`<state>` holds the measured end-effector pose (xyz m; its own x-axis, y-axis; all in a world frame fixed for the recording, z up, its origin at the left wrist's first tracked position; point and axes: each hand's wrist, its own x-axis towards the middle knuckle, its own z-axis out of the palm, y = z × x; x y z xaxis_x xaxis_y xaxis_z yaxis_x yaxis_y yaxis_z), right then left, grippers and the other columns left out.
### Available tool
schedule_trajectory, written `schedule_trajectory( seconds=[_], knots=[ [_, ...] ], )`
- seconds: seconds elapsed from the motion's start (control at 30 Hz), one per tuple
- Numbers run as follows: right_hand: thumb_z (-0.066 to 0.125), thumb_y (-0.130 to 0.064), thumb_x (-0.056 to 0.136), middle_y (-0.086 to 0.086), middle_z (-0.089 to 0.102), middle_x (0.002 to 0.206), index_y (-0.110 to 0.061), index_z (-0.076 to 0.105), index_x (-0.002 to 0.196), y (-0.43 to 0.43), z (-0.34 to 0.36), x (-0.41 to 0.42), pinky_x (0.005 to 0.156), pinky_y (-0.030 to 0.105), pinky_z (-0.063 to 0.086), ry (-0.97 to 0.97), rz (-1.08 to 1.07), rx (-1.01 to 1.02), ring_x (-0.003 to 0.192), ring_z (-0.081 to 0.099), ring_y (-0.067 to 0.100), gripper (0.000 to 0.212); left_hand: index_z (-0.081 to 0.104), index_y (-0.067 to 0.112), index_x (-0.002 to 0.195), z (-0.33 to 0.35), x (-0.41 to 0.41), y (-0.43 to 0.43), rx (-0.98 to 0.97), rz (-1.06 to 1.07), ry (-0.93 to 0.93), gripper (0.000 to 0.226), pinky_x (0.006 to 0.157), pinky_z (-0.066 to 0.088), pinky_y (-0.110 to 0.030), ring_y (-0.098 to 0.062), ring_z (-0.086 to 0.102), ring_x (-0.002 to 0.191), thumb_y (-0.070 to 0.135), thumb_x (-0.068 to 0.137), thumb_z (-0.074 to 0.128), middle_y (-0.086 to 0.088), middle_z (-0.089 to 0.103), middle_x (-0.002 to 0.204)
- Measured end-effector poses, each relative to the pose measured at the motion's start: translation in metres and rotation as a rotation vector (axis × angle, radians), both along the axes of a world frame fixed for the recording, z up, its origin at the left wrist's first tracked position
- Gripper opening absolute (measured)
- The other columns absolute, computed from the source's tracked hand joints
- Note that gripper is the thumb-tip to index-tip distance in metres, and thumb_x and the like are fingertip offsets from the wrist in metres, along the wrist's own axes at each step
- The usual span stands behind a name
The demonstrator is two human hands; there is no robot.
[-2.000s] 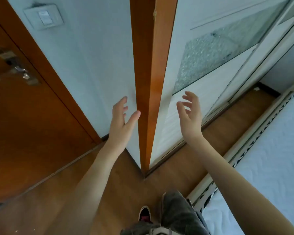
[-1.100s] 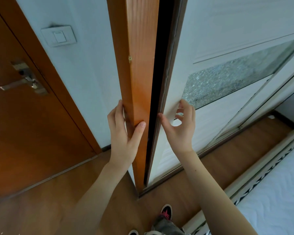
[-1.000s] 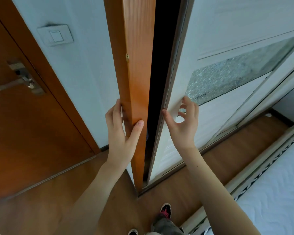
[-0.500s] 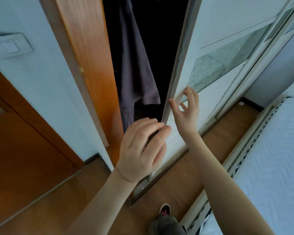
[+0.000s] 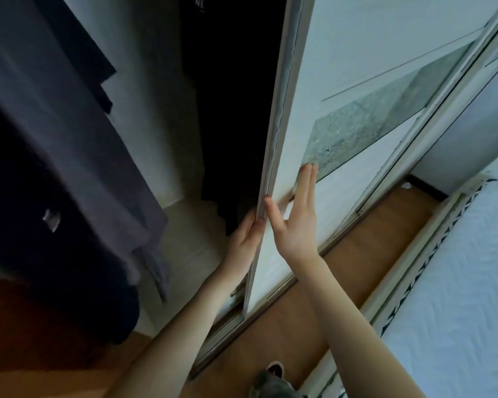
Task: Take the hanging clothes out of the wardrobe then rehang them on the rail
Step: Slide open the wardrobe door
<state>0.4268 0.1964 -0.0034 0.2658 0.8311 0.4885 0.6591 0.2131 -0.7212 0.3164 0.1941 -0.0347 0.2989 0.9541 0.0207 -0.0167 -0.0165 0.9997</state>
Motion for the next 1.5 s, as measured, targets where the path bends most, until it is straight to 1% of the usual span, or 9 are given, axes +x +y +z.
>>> schedule_trajectory(
  seconds=[0.3, 0.5, 0.73, 0.87, 1.0, 1.17, 1.27, 1.4, 1.5],
  knots=[
    [0.038, -0.061, 0.092, 0.021, 0.003, 0.16, 0.005, 0.007, 0.151, 0.057, -0.001, 0.096, 0.121, 0.042, 0.013, -0.009, -0.005, -0.011, 0.15, 0.002, 0.026, 0.094, 0.042, 0.047, 0.123, 0.013, 0.09, 0.058, -0.064, -0.059, -0.006, 0.036, 0.088, 0.034, 0.004, 0.031, 0.045, 0.11, 0.018, 0.104, 0.041, 0.036, 0.049, 0.122],
    [0.033, -0.06, 0.094, 0.019, 0.003, 0.161, 0.003, 0.005, 0.152, 0.097, -0.002, 0.159, 0.121, 0.04, 0.012, -0.053, -0.049, -0.021, 0.15, 0.001, 0.024, 0.09, 0.047, 0.038, 0.127, 0.013, 0.151, 0.101, -0.055, -0.106, -0.029, 0.031, 0.089, 0.037, 0.001, 0.025, 0.05, 0.11, 0.02, 0.103, 0.043, 0.032, 0.055, 0.12],
    [0.029, -0.063, 0.093, 0.013, 0.003, 0.162, -0.004, 0.003, 0.153, 0.138, 0.004, 0.229, 0.119, 0.02, 0.003, -0.083, -0.093, -0.03, 0.15, 0.002, 0.021, 0.088, 0.063, 0.021, 0.115, 0.01, 0.219, 0.151, -0.014, -0.122, -0.063, 0.021, 0.087, 0.045, -0.01, 0.007, 0.064, 0.104, 0.014, 0.1, 0.05, 0.014, 0.07, 0.105],
    [0.029, -0.064, 0.092, 0.007, 0.002, 0.163, -0.01, 0.002, 0.155, 0.159, 0.004, 0.265, 0.121, 0.031, 0.008, -0.066, -0.113, -0.047, 0.15, 0.0, 0.014, 0.087, 0.069, 0.005, 0.103, 0.011, 0.251, 0.174, 0.044, -0.105, -0.019, 0.022, 0.078, 0.044, -0.025, -0.006, 0.062, 0.088, 0.022, 0.098, 0.055, -0.004, 0.07, 0.091],
    [0.034, -0.059, 0.094, 0.01, 0.005, 0.163, -0.006, 0.005, 0.154, 0.171, 0.001, 0.285, 0.122, 0.036, 0.012, -0.065, -0.104, -0.026, 0.15, 0.002, 0.016, 0.085, 0.071, 0.029, 0.095, 0.012, 0.268, 0.186, 0.019, -0.095, -0.027, 0.016, 0.079, 0.048, -0.018, 0.003, 0.066, 0.088, 0.02, 0.097, 0.058, 0.012, 0.073, 0.085],
    [0.032, -0.062, 0.093, 0.007, 0.005, 0.163, -0.009, 0.006, 0.155, 0.179, -0.002, 0.295, 0.12, 0.027, 0.011, -0.09, -0.136, -0.037, 0.15, 0.002, 0.014, 0.086, 0.07, 0.029, 0.089, 0.014, 0.281, 0.191, 0.007, -0.065, -0.04, 0.015, 0.074, 0.045, -0.021, -0.002, 0.064, 0.082, 0.021, 0.096, 0.059, 0.005, 0.072, 0.083],
    [0.039, -0.058, 0.093, 0.007, 0.004, 0.163, -0.012, 0.004, 0.154, 0.18, -0.005, 0.301, 0.121, 0.039, 0.018, -0.064, -0.102, -0.02, 0.15, 0.002, 0.015, 0.084, 0.071, 0.033, 0.086, 0.012, 0.284, 0.186, 0.052, 0.05, 0.059, 0.014, 0.066, 0.041, -0.017, 0.001, 0.058, 0.07, 0.025, 0.093, 0.062, -0.001, 0.069, 0.073],
    [0.044, -0.055, 0.093, 0.008, 0.005, 0.163, -0.01, 0.007, 0.154, 0.179, -0.008, 0.3, 0.118, 0.047, 0.023, 0.004, -0.078, -0.005, 0.15, 0.002, 0.016, 0.085, 0.078, 0.016, 0.09, 0.007, 0.286, 0.185, 0.02, 0.202, 0.114, 0.009, 0.066, 0.045, -0.009, 0.005, 0.065, 0.076, 0.02, 0.087, 0.07, 0.017, 0.071, 0.072],
    [0.049, -0.05, 0.093, 0.013, 0.017, 0.159, -0.003, 0.016, 0.152, 0.176, -0.008, 0.299, 0.117, 0.044, 0.026, 0.082, -0.078, 0.033, 0.149, 0.013, 0.018, 0.083, 0.074, 0.009, 0.101, 0.005, 0.287, 0.182, -0.029, 0.166, 0.094, 0.018, 0.075, 0.047, -0.01, 0.0, 0.068, 0.087, 0.022, 0.09, 0.067, 0.006, 0.076, 0.091]
  ],
)
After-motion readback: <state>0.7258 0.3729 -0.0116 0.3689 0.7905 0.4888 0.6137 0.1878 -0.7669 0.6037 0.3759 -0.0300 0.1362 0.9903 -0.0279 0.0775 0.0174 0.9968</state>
